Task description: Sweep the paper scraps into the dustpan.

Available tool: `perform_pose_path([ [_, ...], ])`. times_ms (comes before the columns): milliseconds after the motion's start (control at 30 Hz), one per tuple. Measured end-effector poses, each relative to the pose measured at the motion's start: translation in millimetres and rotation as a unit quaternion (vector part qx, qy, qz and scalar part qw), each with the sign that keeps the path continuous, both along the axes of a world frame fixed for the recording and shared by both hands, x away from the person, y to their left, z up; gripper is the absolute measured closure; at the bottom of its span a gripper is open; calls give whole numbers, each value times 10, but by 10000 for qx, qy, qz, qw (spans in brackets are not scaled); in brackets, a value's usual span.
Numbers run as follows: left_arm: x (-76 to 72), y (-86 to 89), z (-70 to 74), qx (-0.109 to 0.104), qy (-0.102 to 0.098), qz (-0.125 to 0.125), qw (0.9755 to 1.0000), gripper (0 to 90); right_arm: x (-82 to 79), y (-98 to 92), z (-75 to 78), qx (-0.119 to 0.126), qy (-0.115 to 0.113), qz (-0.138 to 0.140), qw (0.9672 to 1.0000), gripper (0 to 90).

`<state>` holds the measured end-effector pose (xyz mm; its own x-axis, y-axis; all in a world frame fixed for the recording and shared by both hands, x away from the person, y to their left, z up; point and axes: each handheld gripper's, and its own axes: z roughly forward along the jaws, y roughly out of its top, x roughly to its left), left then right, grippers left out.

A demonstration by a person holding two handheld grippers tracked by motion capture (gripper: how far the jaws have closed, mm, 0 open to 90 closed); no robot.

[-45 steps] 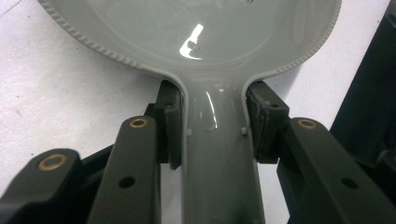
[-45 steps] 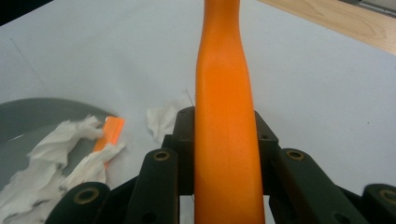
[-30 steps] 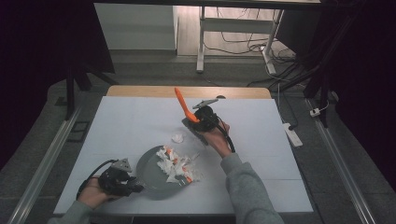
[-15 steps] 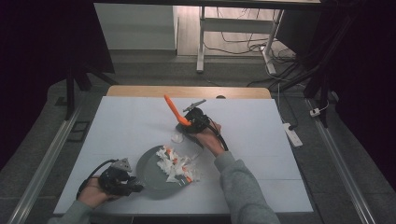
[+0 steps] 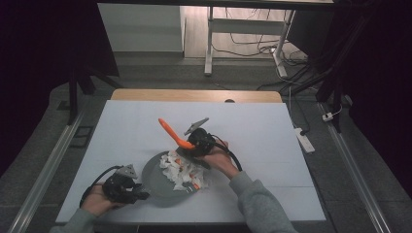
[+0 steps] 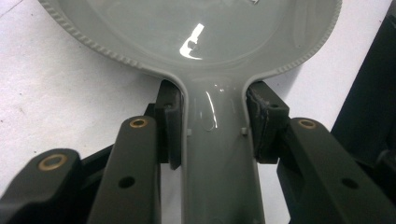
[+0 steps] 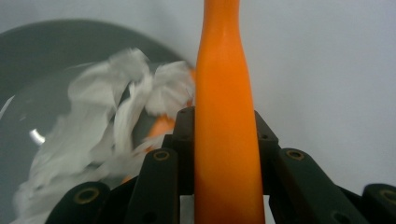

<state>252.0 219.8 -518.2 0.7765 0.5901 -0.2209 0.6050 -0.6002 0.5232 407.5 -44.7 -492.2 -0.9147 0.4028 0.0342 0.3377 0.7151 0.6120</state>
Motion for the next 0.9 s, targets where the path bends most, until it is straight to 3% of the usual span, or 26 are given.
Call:
perform_pose_path([
  [100,-1,-5,0,-5,2,21,10000,615,-121,-20,58,115,-33,132,9998,702],
  [200,-2,-7,0,-4,1,26,10000,615,-168,-97,163,346,-113,73,9993,702],
  [300,-2,-7,-2,-8,1,27,10000,615,-163,-223,274,613,-287,-181,9975,701],
  [400,-3,-7,-1,-6,1,25,10000,616,-134,-375,370,906,-410,-576,9934,701],
  [500,-3,-8,-1,-7,1,21,10000,616,-94,-515,413,1051,-493,-838,9897,701],
  [667,-3,-7,-1,-15,2,15,10000,615,-38,-647,355,1032,-472,-1155,9868,701],
  [900,-1,-12,-2,-19,6,12,10000,616,97,-573,138,614,-331,-1351,9884,701],
])
